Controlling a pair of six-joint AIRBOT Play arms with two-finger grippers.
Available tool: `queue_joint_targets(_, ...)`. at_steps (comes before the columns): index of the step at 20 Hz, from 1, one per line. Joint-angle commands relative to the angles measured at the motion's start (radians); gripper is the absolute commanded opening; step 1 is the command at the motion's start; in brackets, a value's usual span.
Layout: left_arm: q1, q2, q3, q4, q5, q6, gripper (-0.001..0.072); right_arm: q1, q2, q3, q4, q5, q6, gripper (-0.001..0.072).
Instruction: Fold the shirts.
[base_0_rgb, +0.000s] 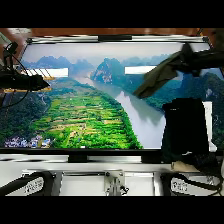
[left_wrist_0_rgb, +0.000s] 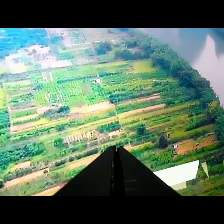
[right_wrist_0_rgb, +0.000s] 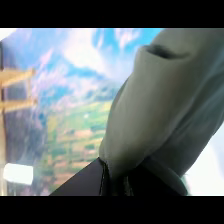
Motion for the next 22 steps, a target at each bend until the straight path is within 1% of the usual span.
queue_joint_targets(1,0.0,0.001,0.0,0.0,-0.022,0.0,0.0032,-0.185,0.132,0.031,-0.153,0.098,0.09,0.0072)
queue_joint_targets(4,0.0,0.002,0.0,0.0,-0.038,0.001,0.0032,-0.333,0.182,0.031,-0.287,0.181,0.106,0.0073)
queue_joint_targets(6,0.0,0.002,0.0,0.0,-0.04,0.001,0.0032,-0.403,0.186,0.03,-0.335,0.288,0.113,0.0073)
queue_joint_targets(9,0.0,0.002,0.0,0.0,-0.039,0.001,0.0032,-0.421,0.186,0.03,-0.402,0.444,0.111,0.0073)
queue_joint_targets(10,0.0,0.002,0.0,0.0,-0.038,0.001,0.0032,-0.421,0.188,0.027,-0.436,0.472,0.113,0.0073)
queue_joint_targets(13,0.0,0.002,0.0,-0.021,-0.039,0.005,0.0032,-0.421,0.247,-0.055,-0.5,0.472,0.203,0.0073)
queue_joint_targets(15,0.0,0.002,0.0,-0.062,-0.039,0.03,0.0032,-0.421,0.301,-0.193,-0.521,0.472,0.211,0.0073)
queue_joint_targets(17,-0.004,0.004,0.0,-0.076,-0.039,0.031,0.0032,-0.421,0.372,-0.37,-0.553,0.472,0.219,0.0073)
queue_joint_targets(19,-0.005,0.011,0.0,-0.076,-0.039,0.039,0.0032,-0.421,0.449,-0.518,-0.629,0.473,0.224,0.0073)
queue_joint_targets(20,-0.004,0.014,0.0,-0.076,-0.039,0.045,0.0032,-0.421,0.482,-0.576,-0.674,0.475,0.243,0.0073)
queue_joint_targets(22,-0.005,0.015,0.0,-0.076,-0.038,0.047,0.0032,-0.421,0.526,-0.657,-0.693,0.475,0.271,0.0073)
